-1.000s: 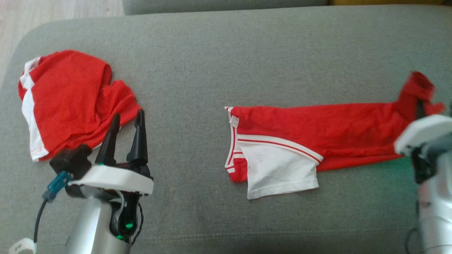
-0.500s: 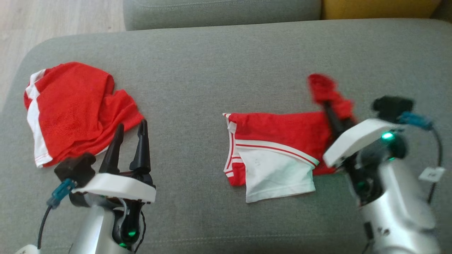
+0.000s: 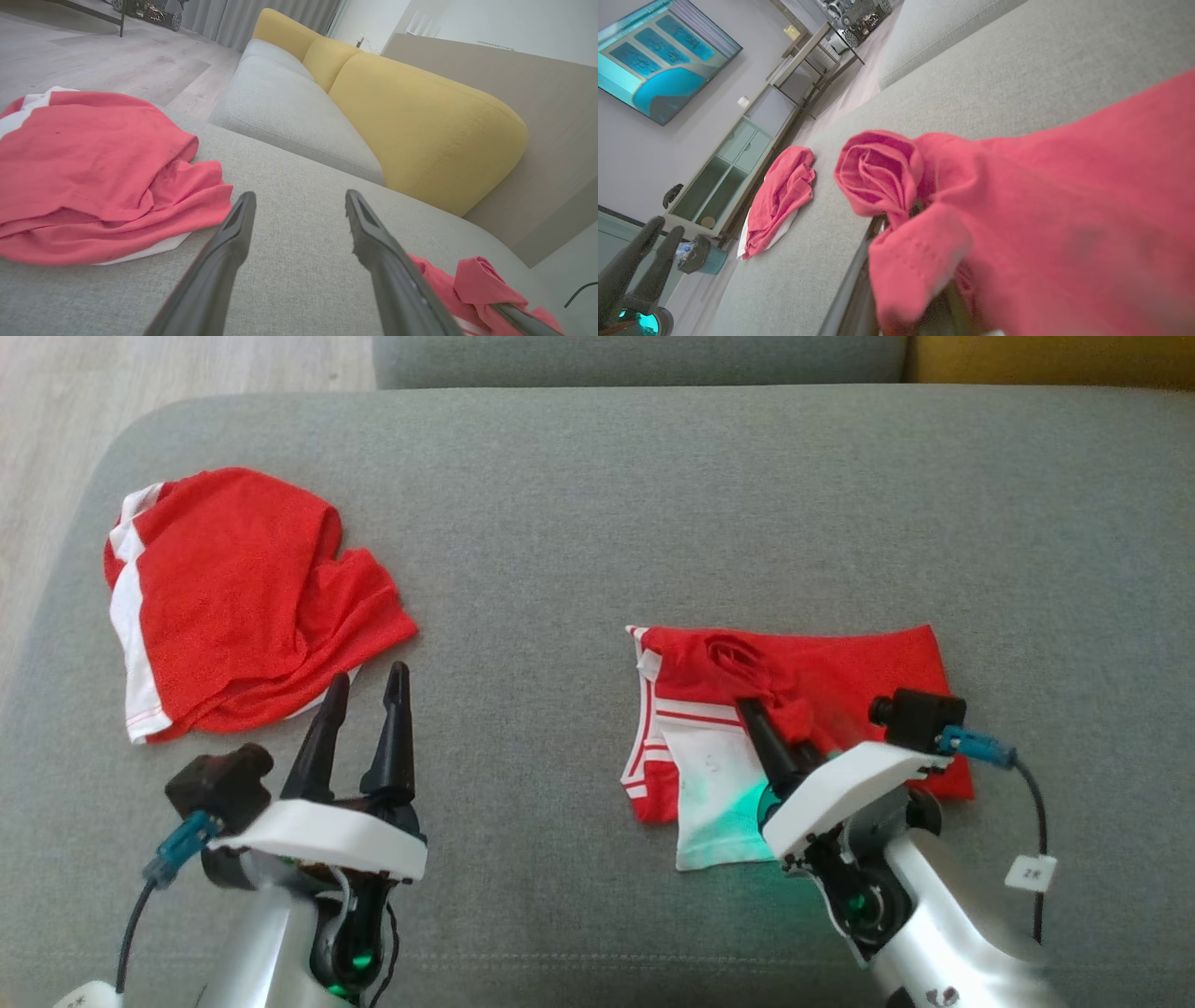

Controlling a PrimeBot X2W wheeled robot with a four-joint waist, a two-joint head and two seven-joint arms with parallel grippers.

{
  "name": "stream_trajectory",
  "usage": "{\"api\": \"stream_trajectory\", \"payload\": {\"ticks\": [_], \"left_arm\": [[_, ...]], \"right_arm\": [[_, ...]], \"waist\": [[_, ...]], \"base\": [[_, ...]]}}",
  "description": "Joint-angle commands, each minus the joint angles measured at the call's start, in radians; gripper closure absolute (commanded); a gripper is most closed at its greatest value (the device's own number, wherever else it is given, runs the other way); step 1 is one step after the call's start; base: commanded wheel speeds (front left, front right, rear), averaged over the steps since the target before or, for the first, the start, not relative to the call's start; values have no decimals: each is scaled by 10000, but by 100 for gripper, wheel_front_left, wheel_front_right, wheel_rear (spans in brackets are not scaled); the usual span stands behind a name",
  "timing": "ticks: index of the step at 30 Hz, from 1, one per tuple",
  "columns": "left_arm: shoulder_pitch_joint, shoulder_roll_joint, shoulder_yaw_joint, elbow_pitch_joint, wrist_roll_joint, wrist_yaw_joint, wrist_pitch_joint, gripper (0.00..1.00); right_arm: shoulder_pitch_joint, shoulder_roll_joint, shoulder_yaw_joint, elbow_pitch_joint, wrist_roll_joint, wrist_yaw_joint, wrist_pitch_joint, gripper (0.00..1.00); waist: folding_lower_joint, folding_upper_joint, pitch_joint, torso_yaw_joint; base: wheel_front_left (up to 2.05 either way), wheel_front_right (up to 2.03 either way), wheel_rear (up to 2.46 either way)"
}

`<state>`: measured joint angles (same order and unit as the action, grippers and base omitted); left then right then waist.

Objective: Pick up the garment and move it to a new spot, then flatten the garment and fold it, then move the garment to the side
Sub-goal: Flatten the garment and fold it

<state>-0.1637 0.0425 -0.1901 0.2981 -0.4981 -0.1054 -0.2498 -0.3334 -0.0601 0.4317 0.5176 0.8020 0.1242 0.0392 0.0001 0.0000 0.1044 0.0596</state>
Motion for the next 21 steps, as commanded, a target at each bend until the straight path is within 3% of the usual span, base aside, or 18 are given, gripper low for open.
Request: {"api": "stream_trajectory", "payload": {"ticks": [1,2,8,14,17,21], "left_arm": [[-247,78,273,-237,28,24,-120,0],[-263,78,290,-228,23,21,-120,0],[-239,78,313,-172,23,4,-120,0],[-269,78,295,-142,-3,12,-120,0],[-281,78,298,-160,2,25,-120,0],[-306,78,319,-235,10,47,-120,0]], "right_arm": [[-610,98,426,63,200,65,-478,64],[-690,98,577,277,397,65,-697,0],[-1129,98,1957,477,1954,65,-1462,0],[-1671,98,2522,637,2417,65,-1929,0],[-2246,98,2265,1211,1692,65,-2343,0],[-2980,-91,1330,2045,-87,65,-2717,0]], "waist": [[-1,0,22,60],[-1,0,29,82],[-1,0,87,44],[-1,0,121,-136],[-1,0,106,-290],[-1,0,95,-488]], "base": [[0,0,0],[0,0,0],[0,0,0],[0,0,0],[0,0,0],[0,0,0]]}}
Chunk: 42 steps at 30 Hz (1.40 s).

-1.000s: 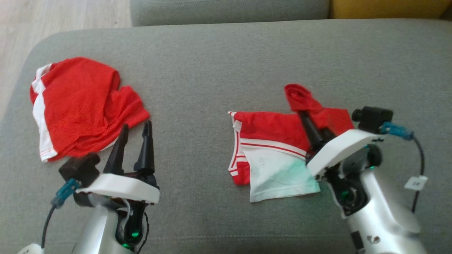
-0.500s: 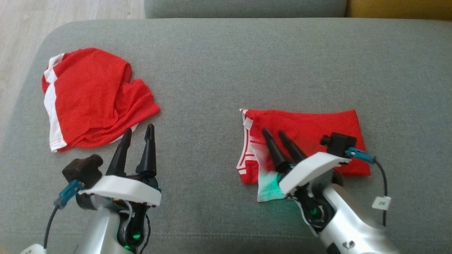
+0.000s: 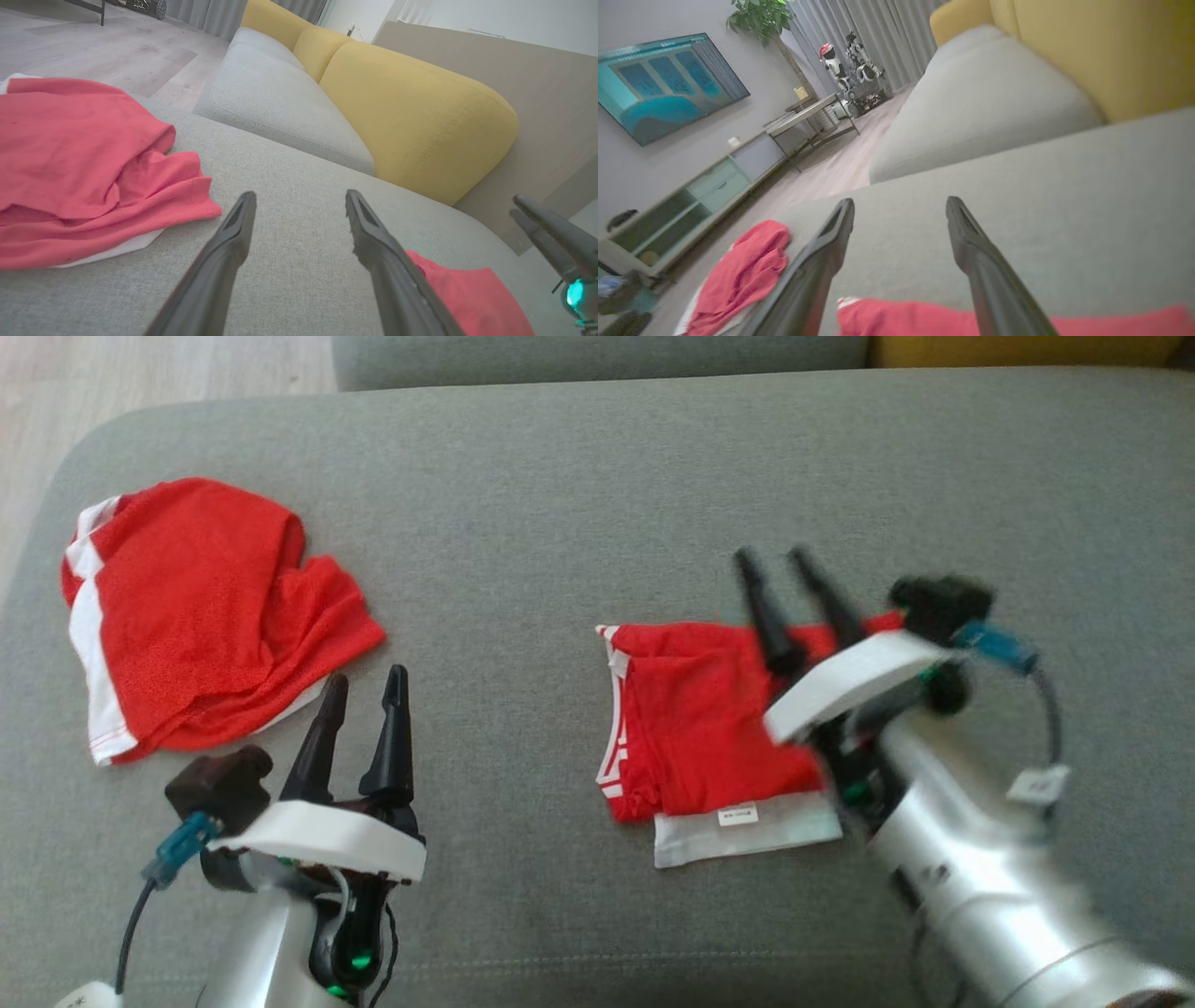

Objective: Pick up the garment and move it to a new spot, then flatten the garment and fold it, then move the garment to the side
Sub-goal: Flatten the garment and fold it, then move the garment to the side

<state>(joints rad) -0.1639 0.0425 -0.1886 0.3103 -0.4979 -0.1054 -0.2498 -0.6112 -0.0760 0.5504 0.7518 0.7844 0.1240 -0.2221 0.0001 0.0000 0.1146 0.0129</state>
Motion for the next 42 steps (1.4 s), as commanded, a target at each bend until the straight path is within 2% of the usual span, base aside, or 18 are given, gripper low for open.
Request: {"api": "stream_trajectory", "payload": {"ticks": [1,6,10,13,16,21,29,42], "left_arm": [[-315,78,309,-392,5,48,-120,0],[-375,78,324,-626,-16,71,-120,0],[-386,78,344,-823,-4,104,-120,0],[-338,78,294,-941,1,156,-120,0],[-216,78,239,-1068,358,208,-120,0],[60,78,444,-1277,923,284,-120,0],[420,78,743,-1558,1327,232,-120,0],[443,77,530,-1536,1287,282,-120,0]], "right_arm": [[-310,-98,-72,-185,-401,67,-161,0],[-186,-972,-1352,-343,-2362,67,-334,0],[509,-1725,-2185,-1205,-3729,67,-382,0],[1299,-1954,-3092,-1999,-4510,67,-391,0],[2177,-1829,-3966,-2730,-5215,67,-393,0],[3234,-1279,-4736,-3734,-6029,67,-394,0],[3916,-852,-4885,-4298,-6748,67,-395,0],[4031,-716,-4932,-4246,-6806,67,-396,0]], "waist": [[-1,0,-12,-61],[-1,0,-10,-213],[-1,0,22,-327],[-1,0,25,-367],[-1,0,17,-414],[-1,0,44,-494],[-1,0,-12,-524],[-1,0,42,-362]], "base": [[0,0,0],[0,0,0],[0,0,0],[0,0,0],[0,0,0],[0,0,0],[0,0,0],[0,0,0]]}}
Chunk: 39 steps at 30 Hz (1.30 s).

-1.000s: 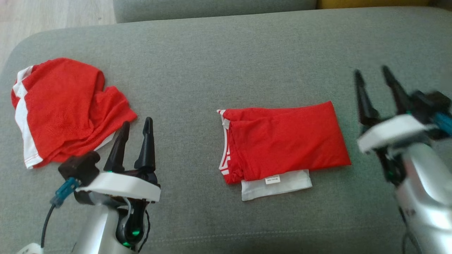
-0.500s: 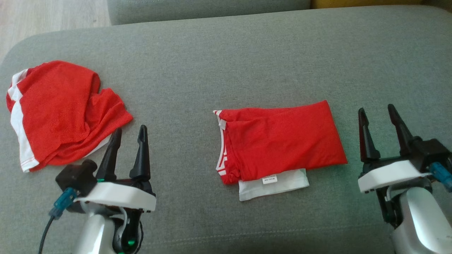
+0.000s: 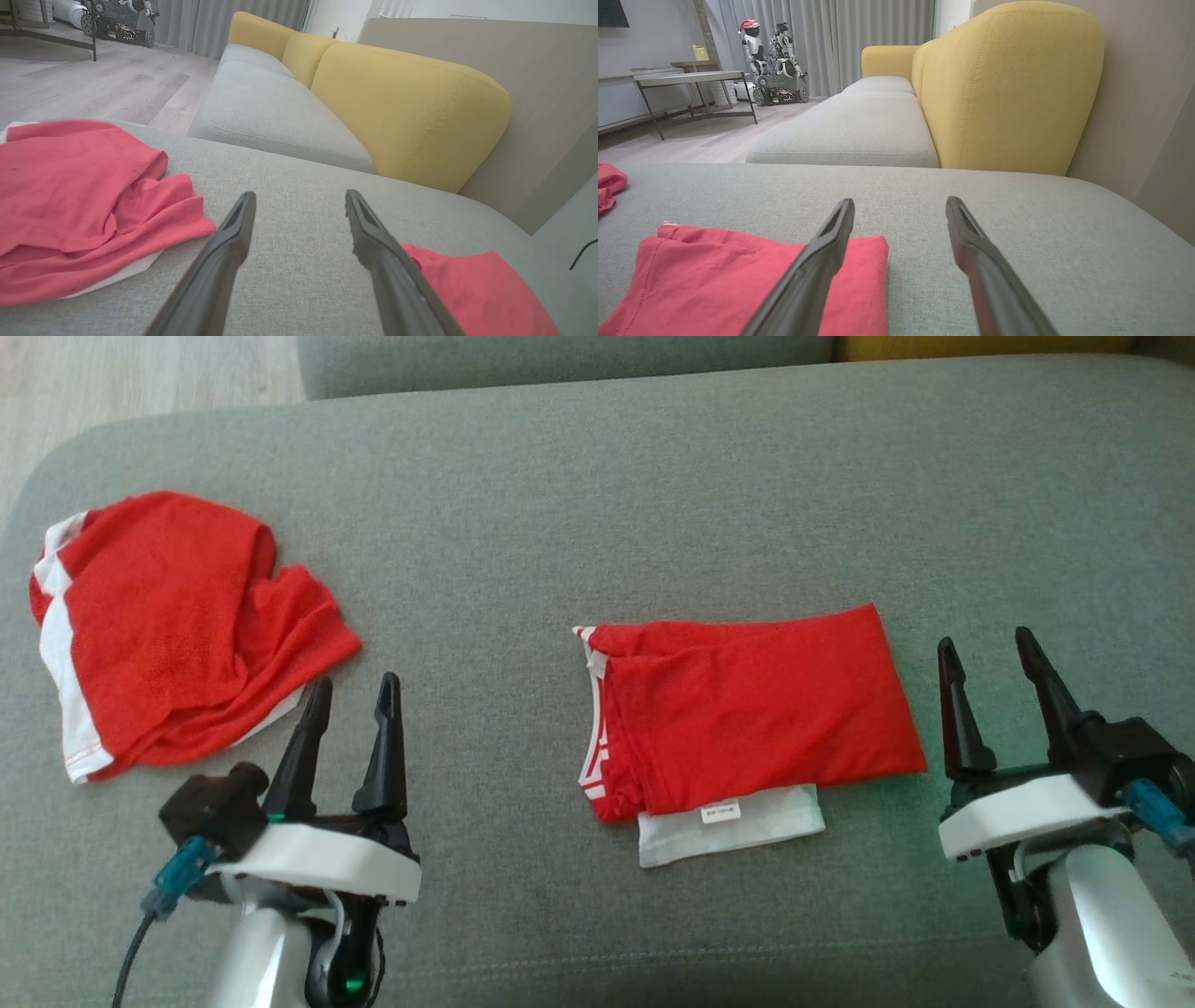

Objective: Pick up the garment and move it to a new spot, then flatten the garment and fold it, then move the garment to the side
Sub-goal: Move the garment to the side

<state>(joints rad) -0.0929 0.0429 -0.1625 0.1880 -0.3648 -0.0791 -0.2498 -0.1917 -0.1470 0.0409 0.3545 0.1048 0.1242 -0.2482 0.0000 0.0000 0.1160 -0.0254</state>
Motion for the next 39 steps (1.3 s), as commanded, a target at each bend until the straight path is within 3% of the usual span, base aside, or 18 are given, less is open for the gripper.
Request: {"api": "stream_trajectory", "payload": {"ticks": [1,12,23,24,25,26,31,39], "left_arm": [[-288,74,260,-308,-54,15,-120,0],[-573,74,129,-232,-47,-39,-120,0],[-953,74,-20,-193,104,-96,-120,0],[-964,74,-23,-189,100,-97,-120,0],[-972,74,-16,-187,97,-98,-120,0],[-982,74,4,-187,91,-95,-120,0],[-1009,74,83,-214,390,-101,-120,0],[-1031,74,71,-380,426,-96,-120,0]], "right_arm": [[-171,23,177,-225,28,65,-135,0],[-845,344,244,1170,209,65,656,0],[-1809,485,577,3012,1205,65,1427,0],[-1844,509,727,3085,1461,65,1498,52],[-1882,493,833,3128,1651,65,1514,82],[-1912,437,963,3167,1773,65,1525,100],[-2114,-80,1331,3239,1471,65,1074,100],[-2851,-840,1837,2563,44,65,368,100]], "waist": [[0,0,67,47],[0,0,767,330],[0,0,1225,665],[0,0,1231,685],[0,0,1233,697],[0,0,1230,705],[0,0,1147,661],[0,0,1074,381]], "base": [[0,0,0],[0,0,0],[0,0,0],[0,0,0],[0,0,0],[0,0,0],[0,0,0],[0,0,0]]}}
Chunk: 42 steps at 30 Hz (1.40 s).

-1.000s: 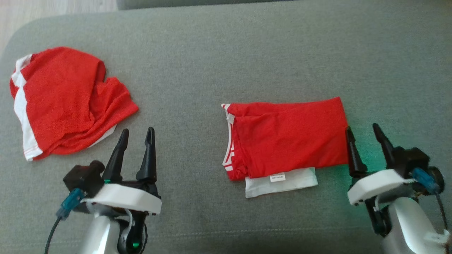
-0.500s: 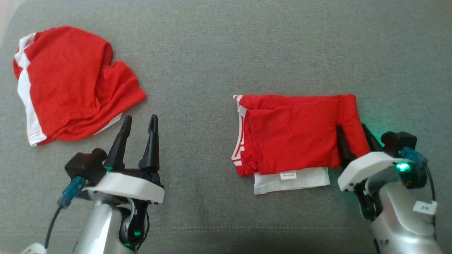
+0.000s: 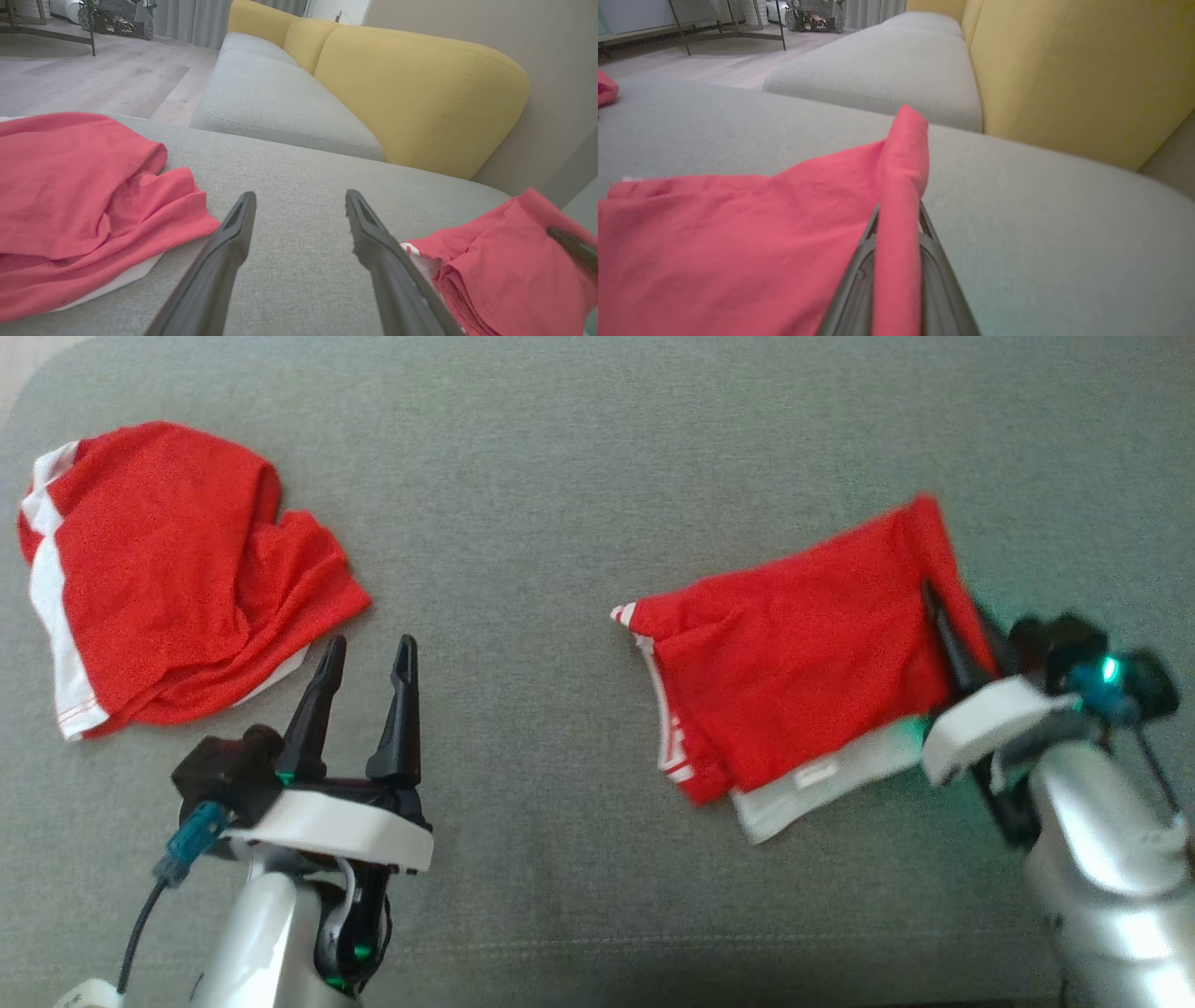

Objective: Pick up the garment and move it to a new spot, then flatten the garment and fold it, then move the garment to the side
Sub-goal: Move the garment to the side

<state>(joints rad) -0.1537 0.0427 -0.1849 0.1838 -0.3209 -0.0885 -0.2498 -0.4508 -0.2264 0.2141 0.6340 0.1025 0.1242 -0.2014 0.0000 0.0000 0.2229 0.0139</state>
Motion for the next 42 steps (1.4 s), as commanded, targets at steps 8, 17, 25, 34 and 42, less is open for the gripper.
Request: {"api": "stream_trajectory", "payload": {"ticks": [8,17,25,34,42], "left_arm": [[-825,76,172,-651,-20,-56,-120,0],[-1568,76,19,-999,78,-160,-120,0],[-1797,76,95,-979,157,-244,-120,0],[-1849,76,155,-850,132,-306,-120,0],[-1846,76,166,-720,60,-328,-120,0]], "right_arm": [[-1524,-1267,677,-1142,-145,65,390,100],[-3190,-2893,265,-249,877,65,1531,100],[-4016,-3326,-1223,1017,790,65,1748,100],[-4245,-3061,-1952,1811,264,65,1394,100],[-4298,-2827,-2578,2207,-314,65,1287,0]], "waist": [[0,0,392,-453],[0,0,1385,-685],[0,0,1957,-782],[0,0,1998,-766],[0,0,1889,-670]], "base": [[0,0,0],[0,0,0],[0,0,0],[0,0,0],[0,0,0]]}}
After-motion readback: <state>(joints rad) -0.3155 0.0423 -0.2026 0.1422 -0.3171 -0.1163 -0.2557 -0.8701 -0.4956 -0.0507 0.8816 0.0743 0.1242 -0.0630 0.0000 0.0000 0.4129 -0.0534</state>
